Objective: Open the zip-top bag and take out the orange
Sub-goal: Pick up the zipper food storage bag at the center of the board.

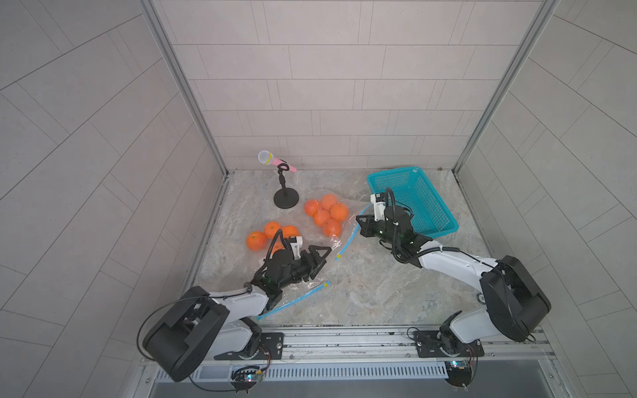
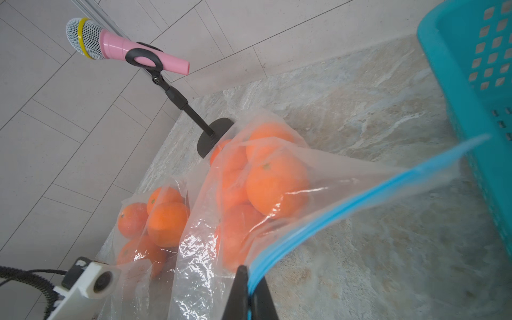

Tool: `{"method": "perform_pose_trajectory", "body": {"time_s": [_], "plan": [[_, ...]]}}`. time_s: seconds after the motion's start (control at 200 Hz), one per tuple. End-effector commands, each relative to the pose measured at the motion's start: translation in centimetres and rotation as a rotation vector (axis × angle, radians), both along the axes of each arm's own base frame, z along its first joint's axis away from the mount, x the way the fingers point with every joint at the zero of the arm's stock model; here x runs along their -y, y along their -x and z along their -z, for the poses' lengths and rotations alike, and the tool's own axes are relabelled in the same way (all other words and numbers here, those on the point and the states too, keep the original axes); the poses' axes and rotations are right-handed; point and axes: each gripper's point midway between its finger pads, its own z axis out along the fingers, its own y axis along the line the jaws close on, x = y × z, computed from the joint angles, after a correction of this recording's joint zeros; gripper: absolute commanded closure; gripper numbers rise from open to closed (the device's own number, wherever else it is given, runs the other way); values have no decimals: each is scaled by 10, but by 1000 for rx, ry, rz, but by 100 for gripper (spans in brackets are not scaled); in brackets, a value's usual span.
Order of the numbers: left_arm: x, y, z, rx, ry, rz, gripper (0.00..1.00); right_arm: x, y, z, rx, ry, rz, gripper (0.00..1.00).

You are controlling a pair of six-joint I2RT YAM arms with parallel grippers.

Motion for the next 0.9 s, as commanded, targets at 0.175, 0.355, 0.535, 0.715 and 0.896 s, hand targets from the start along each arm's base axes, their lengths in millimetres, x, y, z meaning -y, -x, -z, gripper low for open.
{"method": "perform_pose_trajectory", "body": {"time_s": [0.175,0.355,0.535,0.715,0.896], "plan": [[7,0,-30,125,103,-76,36,-6,0,-6,2,-28,-25,95],[12,3,-17,65,12,-47,43,-6,1,-7,5,-35,-27,95],[12,0,-2,40,58,-72,43,-3,4,-6,2,-35,-24,95],[22,-3,15,-6,74,-53,46,1,5,-13,18,-29,-17,95],[17,-7,1,67,68,-87,53,6,7,-10,16,-15,-8,95]]}}
